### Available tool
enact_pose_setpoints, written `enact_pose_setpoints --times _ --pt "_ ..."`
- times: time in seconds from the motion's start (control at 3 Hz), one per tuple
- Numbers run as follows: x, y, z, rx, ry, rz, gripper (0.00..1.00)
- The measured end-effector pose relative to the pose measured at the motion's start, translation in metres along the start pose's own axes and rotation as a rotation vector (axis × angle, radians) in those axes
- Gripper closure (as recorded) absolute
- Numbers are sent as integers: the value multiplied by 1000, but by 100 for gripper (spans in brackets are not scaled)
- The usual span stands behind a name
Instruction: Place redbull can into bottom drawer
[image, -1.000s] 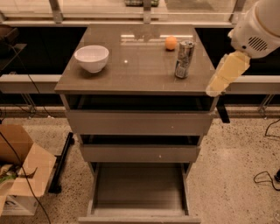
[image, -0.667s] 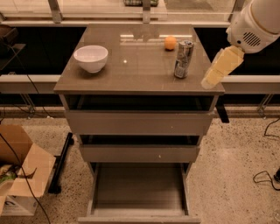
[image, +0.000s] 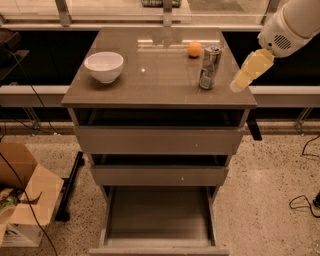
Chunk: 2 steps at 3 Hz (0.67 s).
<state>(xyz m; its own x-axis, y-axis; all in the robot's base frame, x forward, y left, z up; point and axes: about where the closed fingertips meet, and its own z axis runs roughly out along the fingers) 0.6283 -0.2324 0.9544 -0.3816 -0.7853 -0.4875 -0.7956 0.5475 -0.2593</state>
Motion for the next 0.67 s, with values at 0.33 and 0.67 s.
enact_pose_setpoints --times 0.33,0.67 --pt "2 -2 20 2 8 58 0" --pt "-11 -8 46 1 -45 89 0"
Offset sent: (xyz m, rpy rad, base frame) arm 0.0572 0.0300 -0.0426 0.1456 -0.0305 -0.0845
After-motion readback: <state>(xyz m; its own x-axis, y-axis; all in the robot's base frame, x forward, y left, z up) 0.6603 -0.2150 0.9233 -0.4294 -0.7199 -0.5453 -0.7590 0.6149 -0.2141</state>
